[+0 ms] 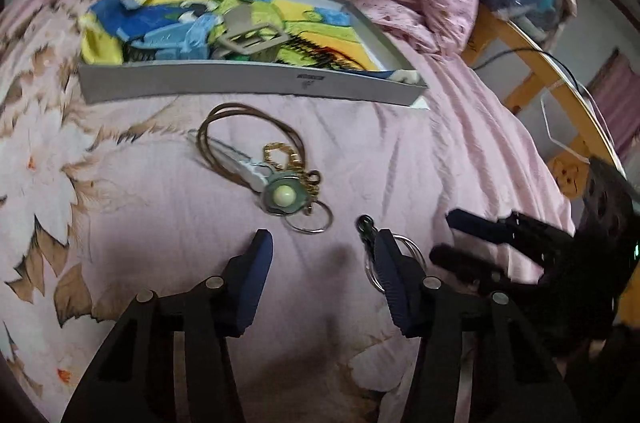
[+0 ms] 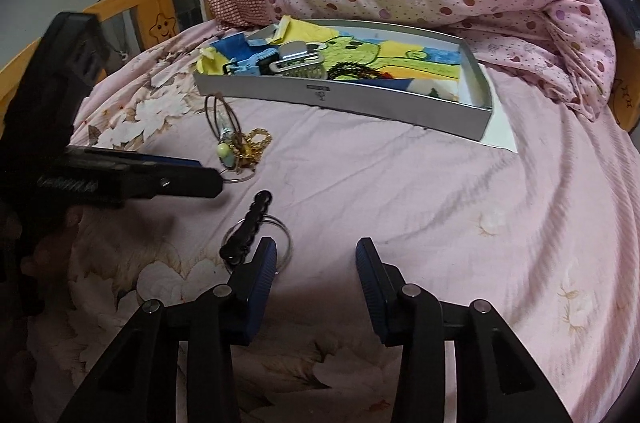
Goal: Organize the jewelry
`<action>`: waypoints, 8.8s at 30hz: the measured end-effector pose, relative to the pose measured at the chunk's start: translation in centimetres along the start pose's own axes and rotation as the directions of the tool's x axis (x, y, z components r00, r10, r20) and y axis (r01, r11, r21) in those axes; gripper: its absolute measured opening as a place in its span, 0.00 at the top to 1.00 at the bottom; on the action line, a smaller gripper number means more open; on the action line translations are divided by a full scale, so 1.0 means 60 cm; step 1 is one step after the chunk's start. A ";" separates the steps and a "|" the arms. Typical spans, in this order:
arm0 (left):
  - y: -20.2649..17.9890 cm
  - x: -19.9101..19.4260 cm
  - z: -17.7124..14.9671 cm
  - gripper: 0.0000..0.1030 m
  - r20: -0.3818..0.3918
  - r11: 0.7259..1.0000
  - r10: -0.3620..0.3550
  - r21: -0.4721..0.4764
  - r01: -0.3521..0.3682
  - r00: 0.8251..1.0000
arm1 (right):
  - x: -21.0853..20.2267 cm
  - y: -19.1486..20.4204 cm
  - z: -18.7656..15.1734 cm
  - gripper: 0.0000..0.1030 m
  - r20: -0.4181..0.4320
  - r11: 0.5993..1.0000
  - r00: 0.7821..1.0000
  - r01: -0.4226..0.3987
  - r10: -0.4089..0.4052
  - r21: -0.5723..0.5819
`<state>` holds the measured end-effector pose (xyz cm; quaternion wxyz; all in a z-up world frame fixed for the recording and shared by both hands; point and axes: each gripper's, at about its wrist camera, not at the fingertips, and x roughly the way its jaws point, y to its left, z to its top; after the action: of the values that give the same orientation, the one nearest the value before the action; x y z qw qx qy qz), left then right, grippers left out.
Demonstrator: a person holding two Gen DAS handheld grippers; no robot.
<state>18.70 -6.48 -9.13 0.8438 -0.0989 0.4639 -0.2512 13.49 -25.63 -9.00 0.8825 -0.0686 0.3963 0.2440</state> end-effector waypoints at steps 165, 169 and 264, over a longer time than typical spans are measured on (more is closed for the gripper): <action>-0.053 -0.067 0.008 1.00 -0.001 0.999 0.023 0.048 -0.023 1.000 | 0.038 -0.043 0.032 0.93 -0.083 0.984 0.996 0.001 0.014 0.179; -0.052 -0.063 0.009 1.00 0.000 0.999 0.019 0.048 -0.019 1.000 | 0.023 -0.040 0.043 0.96 -0.037 0.987 0.999 0.000 0.006 0.163; -0.006 -0.099 0.125 0.17 0.261 0.990 0.137 -0.046 -0.130 0.955 | -0.110 -0.120 0.127 0.05 0.293 0.945 0.946 0.038 -0.139 0.326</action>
<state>22.17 -4.19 -0.50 0.9115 -0.1117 0.3566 -0.1718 18.31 -31.97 0.48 0.9436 0.0949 0.2822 0.1446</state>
